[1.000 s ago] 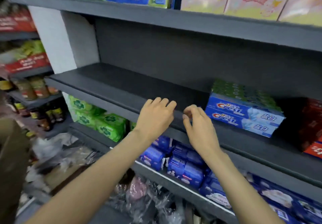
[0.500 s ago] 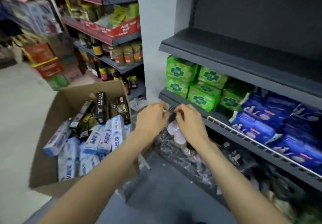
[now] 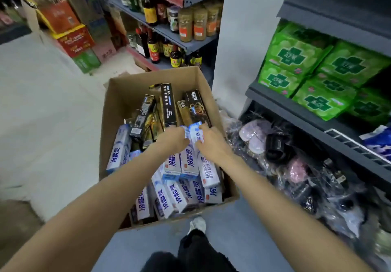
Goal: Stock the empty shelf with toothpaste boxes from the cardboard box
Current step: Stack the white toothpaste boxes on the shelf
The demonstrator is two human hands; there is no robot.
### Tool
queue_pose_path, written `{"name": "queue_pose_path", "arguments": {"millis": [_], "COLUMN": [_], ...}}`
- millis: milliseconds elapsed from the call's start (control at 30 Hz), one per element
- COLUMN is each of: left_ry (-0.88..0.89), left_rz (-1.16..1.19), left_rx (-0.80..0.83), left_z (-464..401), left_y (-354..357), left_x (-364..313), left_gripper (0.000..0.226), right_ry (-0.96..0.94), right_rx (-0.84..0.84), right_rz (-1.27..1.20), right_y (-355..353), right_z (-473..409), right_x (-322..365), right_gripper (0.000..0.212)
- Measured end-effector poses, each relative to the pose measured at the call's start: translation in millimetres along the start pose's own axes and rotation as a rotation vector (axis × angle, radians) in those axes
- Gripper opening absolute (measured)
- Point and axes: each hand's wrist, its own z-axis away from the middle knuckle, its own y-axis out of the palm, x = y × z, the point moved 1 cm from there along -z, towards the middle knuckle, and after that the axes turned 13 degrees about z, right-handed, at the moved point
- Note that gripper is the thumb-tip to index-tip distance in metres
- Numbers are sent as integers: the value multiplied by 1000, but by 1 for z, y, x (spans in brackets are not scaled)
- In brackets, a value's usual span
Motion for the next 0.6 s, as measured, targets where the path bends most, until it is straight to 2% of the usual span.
{"name": "queue_pose_path", "arguments": {"millis": [100, 200, 333, 400, 467, 600], "left_ry": [-18, -63, -186, -172, -156, -318], "left_rz": [3, 88, 247, 225, 201, 496], "left_rx": [143, 186, 274, 313, 268, 221], "left_z": [-12, -22, -43, -52, -54, -55], "left_y": [1, 3, 12, 18, 19, 23], "left_x": [11, 15, 25, 28, 26, 25], "left_gripper": [28, 42, 32, 52, 62, 72], "right_ry": [113, 165, 229, 265, 298, 339], "right_rx": [143, 245, 223, 202, 168, 87], "right_rz": [15, 59, 11, -51, -112, -237], "right_y": [18, 27, 33, 33, 31, 24], "right_z": [-11, -12, -16, -15, -14, -6], "right_x": [3, 0, -1, 1, 0, -4], "right_gripper": [64, 82, 89, 90, 90, 89]}}
